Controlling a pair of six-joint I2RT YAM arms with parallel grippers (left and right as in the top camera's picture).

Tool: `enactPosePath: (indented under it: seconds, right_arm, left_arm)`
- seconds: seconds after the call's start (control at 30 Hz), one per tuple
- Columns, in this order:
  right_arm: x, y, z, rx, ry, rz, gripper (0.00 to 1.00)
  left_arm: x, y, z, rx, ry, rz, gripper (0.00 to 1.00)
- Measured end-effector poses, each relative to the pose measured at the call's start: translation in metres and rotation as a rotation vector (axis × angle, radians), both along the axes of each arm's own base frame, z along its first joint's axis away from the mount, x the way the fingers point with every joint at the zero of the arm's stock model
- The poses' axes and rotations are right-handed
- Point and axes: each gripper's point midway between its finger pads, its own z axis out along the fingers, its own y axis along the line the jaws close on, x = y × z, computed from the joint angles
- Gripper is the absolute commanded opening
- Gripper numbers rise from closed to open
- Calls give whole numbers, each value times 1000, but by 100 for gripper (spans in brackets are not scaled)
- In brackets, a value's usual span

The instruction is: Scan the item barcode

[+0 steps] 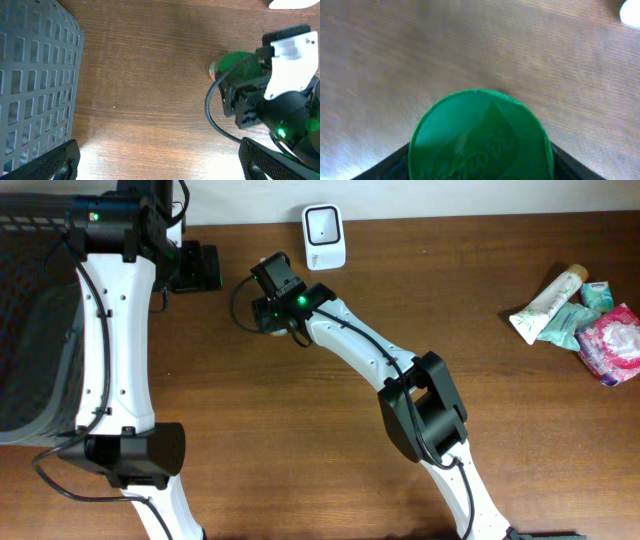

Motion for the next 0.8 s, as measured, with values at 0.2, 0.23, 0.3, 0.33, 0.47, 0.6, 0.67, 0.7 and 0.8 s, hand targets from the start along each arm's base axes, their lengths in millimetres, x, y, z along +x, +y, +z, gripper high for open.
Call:
enactPosePath:
  seconds: [0.2, 0.23, 0.3, 0.33, 0.47, 0.6, 0.67, 0.7, 0.8]
  right_arm:
    - [-47, -52, 0, -156, 208, -25, 67]
    - [-55, -64, -1, -185, 252, -35, 67]
    - [-72, -84, -2, -239, 330, -47, 68]
    - [-78, -90, -2, -260, 361, -51, 79]
    - [-88, -97, -2, -286, 397, -49, 99]
    - [-99, -106, 4, -320, 446, -53, 99]
    - [-96, -102, 18, -288, 437, -56, 99]
    - [-94, -97, 23, -254, 440, -53, 99]
    - [-95, -93, 26, -183, 478, -54, 99]
  left_arm:
    - [0, 0, 0, 0, 0, 0, 99]
    - [0, 0, 0, 0, 1, 0, 99]
    - [0, 0, 0, 0, 0, 0, 99]
    - [0, 0, 0, 0, 1, 0, 99]
    - [0, 0, 0, 0, 0, 0, 99]
    - [0, 0, 0, 0, 0, 0, 99]
    - [0, 0, 0, 0, 0, 0, 99]
    - [0, 0, 0, 0, 1, 0, 99]
    - [0, 0, 0, 0, 0, 0, 99]
